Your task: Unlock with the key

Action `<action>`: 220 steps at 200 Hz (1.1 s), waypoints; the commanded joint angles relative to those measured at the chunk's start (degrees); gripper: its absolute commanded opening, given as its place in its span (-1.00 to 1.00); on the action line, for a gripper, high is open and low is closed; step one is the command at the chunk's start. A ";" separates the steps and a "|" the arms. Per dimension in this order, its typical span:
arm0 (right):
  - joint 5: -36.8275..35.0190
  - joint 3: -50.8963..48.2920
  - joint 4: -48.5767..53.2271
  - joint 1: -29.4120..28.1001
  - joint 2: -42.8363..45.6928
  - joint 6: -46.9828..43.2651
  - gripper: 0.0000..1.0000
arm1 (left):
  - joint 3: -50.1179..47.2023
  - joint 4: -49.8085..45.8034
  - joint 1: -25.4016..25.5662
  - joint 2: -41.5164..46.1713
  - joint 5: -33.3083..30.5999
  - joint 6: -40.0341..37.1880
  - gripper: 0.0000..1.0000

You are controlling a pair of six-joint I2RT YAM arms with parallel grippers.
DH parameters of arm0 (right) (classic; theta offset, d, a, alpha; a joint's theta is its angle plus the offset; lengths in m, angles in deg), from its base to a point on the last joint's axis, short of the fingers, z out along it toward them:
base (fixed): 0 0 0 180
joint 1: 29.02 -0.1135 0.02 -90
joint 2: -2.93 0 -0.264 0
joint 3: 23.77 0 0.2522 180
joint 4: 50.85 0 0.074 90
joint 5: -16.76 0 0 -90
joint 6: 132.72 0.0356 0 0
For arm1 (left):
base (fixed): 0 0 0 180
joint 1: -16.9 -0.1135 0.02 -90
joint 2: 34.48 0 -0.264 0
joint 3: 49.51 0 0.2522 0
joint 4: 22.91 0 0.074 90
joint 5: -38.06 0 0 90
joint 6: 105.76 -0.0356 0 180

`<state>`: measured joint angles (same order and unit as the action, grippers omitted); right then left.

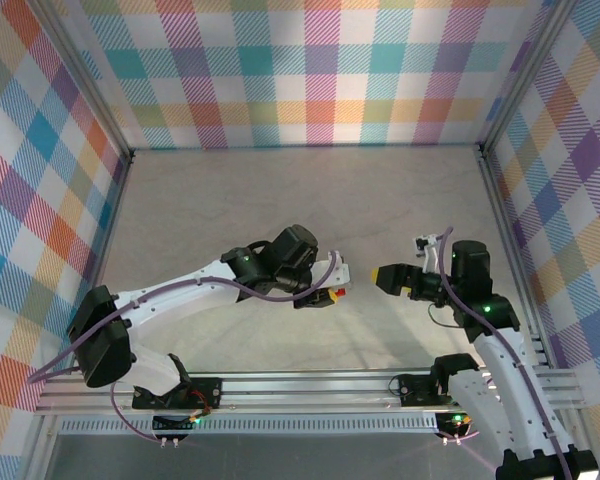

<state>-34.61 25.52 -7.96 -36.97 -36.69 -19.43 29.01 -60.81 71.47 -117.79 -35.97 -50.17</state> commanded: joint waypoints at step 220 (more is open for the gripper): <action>-10.09 8.94 14.21 -0.32 2.05 -7.24 0.84 | 28.60 -27.03 -6.17 -34.97 3.42 -15.50 -1.00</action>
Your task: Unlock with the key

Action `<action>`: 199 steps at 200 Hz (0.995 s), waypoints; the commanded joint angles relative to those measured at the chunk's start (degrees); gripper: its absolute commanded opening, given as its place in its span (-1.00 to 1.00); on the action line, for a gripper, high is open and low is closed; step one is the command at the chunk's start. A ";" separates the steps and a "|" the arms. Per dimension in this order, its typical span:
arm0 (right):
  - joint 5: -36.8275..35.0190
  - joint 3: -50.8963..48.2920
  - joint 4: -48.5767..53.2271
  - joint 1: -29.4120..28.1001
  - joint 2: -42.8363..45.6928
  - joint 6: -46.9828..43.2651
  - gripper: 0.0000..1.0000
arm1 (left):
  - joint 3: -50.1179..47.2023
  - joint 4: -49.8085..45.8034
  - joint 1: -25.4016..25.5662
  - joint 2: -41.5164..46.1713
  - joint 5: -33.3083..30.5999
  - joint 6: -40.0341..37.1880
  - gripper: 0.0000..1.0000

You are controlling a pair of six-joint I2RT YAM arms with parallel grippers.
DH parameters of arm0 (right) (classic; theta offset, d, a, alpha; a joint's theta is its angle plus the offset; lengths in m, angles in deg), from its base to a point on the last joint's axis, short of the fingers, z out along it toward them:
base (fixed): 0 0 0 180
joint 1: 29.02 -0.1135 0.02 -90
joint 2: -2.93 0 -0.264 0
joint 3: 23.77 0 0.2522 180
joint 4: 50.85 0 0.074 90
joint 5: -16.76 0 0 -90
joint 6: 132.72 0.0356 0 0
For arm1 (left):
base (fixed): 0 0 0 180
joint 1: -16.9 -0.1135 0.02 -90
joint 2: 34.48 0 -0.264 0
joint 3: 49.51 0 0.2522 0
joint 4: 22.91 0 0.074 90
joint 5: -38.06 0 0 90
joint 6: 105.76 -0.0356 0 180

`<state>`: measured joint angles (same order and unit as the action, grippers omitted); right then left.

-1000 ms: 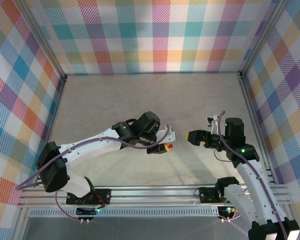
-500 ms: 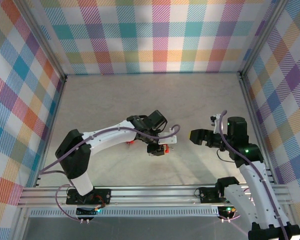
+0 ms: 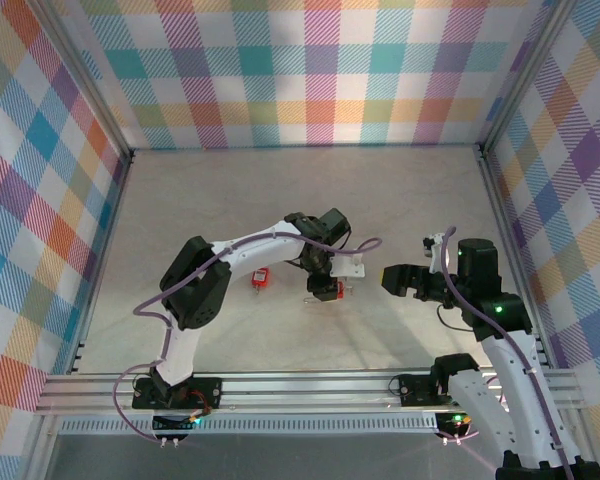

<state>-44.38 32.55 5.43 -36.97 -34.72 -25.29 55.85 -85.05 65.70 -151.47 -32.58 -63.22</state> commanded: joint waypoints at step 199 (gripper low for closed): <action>-2.58 7.27 3.08 -0.24 -2.24 -2.72 0.86 | -9.63 13.01 4.95 2.89 -8.87 -17.24 -0.18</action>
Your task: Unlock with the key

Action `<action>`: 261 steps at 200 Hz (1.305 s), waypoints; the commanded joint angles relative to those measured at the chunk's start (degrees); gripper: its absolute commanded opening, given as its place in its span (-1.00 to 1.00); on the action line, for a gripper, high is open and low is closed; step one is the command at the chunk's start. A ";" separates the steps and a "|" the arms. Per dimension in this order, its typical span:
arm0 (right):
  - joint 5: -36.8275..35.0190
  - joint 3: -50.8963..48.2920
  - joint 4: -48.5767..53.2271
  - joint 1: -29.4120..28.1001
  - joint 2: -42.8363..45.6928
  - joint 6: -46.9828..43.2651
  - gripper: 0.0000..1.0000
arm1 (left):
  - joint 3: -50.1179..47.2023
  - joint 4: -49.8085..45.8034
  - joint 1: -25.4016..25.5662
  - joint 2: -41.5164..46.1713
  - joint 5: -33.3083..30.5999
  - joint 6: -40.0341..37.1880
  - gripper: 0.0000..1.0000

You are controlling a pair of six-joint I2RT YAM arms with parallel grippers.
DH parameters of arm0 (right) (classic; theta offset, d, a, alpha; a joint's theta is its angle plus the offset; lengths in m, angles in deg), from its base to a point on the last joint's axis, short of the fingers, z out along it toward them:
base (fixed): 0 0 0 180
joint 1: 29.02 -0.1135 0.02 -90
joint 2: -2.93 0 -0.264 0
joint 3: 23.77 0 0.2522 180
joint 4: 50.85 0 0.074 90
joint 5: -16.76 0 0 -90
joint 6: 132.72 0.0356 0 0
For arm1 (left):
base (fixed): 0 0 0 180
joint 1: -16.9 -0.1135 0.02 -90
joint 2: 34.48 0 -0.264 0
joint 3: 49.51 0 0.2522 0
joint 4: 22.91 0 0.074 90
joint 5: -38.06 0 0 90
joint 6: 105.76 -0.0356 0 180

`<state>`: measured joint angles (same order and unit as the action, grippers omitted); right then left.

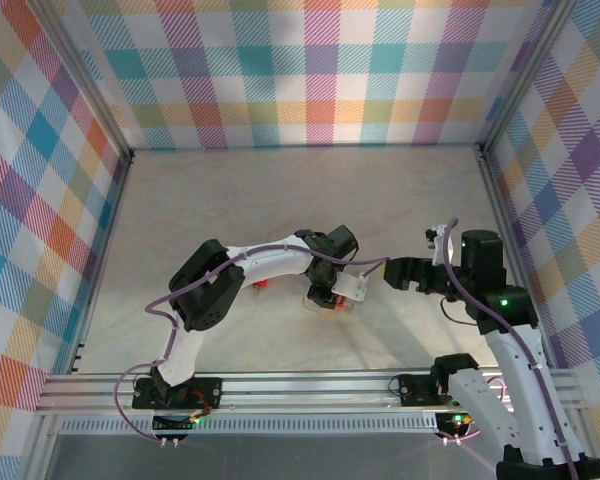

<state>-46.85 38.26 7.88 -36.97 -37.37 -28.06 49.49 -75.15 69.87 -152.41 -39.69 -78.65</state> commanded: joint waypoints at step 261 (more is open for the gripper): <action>-20.09 16.40 2.59 -32.84 -55.23 -16.68 0.81 | -25.55 -0.93 -17.82 78.44 -23.60 65.82 0.99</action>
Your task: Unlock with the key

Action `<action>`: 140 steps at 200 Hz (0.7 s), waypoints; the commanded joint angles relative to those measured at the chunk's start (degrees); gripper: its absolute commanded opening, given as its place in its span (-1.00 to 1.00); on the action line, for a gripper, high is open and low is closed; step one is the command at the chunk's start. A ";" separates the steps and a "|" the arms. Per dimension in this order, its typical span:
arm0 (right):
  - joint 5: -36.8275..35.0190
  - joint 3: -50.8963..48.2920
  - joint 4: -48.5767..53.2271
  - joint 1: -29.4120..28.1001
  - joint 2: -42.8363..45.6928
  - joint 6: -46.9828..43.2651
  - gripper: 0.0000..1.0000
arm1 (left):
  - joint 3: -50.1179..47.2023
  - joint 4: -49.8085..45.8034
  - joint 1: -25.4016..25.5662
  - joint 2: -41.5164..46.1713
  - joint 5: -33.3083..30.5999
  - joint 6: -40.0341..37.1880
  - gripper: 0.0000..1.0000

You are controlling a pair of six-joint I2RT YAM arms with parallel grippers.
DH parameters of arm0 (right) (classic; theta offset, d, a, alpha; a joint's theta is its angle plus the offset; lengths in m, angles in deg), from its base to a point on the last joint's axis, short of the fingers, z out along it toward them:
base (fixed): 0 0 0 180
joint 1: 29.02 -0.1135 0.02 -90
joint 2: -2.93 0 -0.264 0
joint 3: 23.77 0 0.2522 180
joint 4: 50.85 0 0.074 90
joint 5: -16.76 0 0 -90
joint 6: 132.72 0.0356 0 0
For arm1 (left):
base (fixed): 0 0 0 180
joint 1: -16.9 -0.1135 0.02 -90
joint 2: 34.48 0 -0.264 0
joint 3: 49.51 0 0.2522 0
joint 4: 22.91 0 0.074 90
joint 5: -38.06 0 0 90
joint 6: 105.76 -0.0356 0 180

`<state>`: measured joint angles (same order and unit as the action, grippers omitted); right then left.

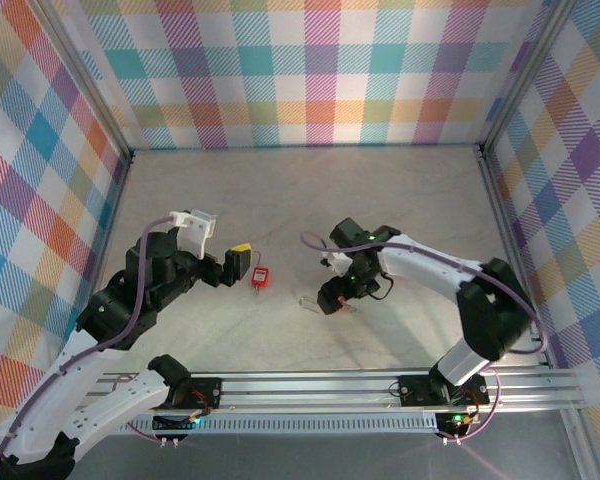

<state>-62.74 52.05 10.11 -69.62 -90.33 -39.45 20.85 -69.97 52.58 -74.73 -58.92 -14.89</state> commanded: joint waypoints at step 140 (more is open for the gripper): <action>-7.08 6.49 -2.39 -1.92 -11.66 -10.56 0.62 | 4.96 -10.27 -0.53 0.52 -7.54 0.59 1.00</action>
<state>-69.65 56.92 7.60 -70.78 -101.01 -48.74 24.20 -78.91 52.58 -74.54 -65.13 -13.84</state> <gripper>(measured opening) 0.821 0.996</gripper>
